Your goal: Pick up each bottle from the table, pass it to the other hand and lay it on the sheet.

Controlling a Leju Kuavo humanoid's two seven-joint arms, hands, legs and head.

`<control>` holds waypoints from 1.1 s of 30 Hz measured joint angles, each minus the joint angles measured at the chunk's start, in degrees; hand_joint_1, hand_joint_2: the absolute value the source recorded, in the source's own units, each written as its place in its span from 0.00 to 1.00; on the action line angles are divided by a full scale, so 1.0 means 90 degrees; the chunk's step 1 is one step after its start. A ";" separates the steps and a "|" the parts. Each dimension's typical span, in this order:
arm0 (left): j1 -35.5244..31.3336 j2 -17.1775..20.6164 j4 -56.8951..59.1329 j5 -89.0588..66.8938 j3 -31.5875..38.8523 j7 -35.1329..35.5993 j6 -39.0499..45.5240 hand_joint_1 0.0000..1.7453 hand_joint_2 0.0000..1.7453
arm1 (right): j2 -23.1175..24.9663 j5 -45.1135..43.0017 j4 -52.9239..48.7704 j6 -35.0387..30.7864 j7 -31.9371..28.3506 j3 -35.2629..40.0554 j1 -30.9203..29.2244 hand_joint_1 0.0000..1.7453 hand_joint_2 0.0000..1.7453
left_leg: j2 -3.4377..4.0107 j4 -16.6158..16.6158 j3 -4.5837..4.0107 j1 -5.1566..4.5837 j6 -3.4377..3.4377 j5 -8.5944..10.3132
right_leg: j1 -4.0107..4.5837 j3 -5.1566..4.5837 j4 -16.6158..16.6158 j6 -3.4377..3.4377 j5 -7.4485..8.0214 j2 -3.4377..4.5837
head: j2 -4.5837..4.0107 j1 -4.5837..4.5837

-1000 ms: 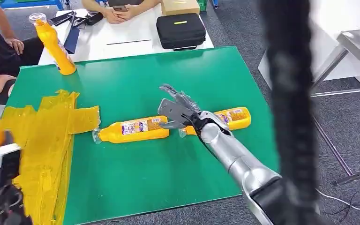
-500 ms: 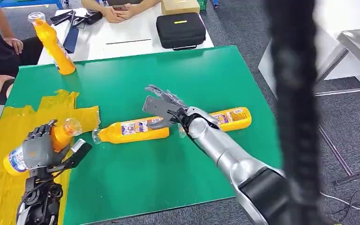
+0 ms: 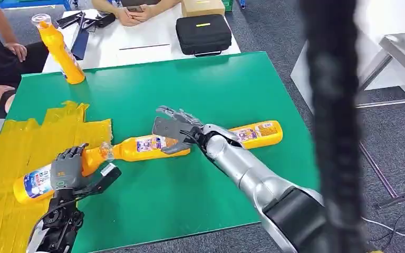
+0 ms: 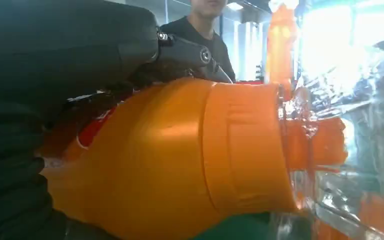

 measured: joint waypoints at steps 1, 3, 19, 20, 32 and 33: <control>-0.0012 0.0019 0.0034 0.0000 -0.0039 0.0005 0.0007 0.00 1.00 | 0.0005 0.0005 0.0022 0.0015 0.0010 0.0029 -0.0006 0.00 1.00 | 0.0000 0.0000 0.0000 0.0000 0.0000 0.0000 | 0.0000 0.0000 0.0000 0.0000 0.0000 0.0000 | 0.0000 0.0005; -0.0041 0.0046 0.0078 0.0000 -0.0078 0.0022 0.0007 0.00 1.00 | 0.0015 0.0029 0.0056 0.0041 0.0039 0.0044 -0.0022 0.00 1.00 | -0.0001 0.0000 0.0000 0.0000 0.0000 0.0000 | 0.0000 0.0000 0.0000 0.0000 0.0000 0.0000 | 0.0000 0.0002; -0.0745 0.0068 0.1577 0.1152 -0.0216 -0.0530 0.0019 0.00 0.00 | 0.0309 0.1076 0.0763 0.0486 0.1292 0.0838 -0.0194 0.00 1.00 | -0.0001 -0.0001 0.0011 0.0000 -0.0001 0.0000 | 0.0000 0.0010 -0.0001 -0.0003 -0.0001 -0.0001 | 0.0000 0.0002; -0.0816 0.0063 0.1714 0.1284 -0.0165 -0.0658 0.0024 0.00 0.00 | 0.0342 0.1107 0.0801 0.0454 0.1357 0.0879 -0.0205 0.00 1.00 | -0.0001 -0.0001 0.0017 0.0000 -0.0001 0.0000 | 0.0001 0.0015 -0.0001 -0.0002 -0.0001 -0.0001 | 0.0000 0.0000; -0.1212 -0.0039 0.2436 0.1939 0.0124 -0.1375 -0.0015 0.00 0.00 | 0.0476 0.1222 0.1022 0.0369 0.1581 0.1081 -0.0234 0.00 1.00 | -0.0010 -0.0003 0.0082 -0.0001 -0.0002 0.0001 | 0.0001 0.0083 -0.0003 -0.0004 -0.0002 -0.0005 | 0.0000 0.0002; -0.1245 -0.0063 0.2482 0.2105 0.0170 -0.1592 -0.0058 0.00 0.00 | 0.0498 0.1238 0.1049 0.0347 0.1651 0.1102 -0.0240 0.00 1.00 | -0.0012 -0.0003 0.0085 -0.0001 -0.0002 0.0002 | 0.0001 0.0085 -0.0003 -0.0004 -0.0002 -0.0007 | 0.0000 0.0000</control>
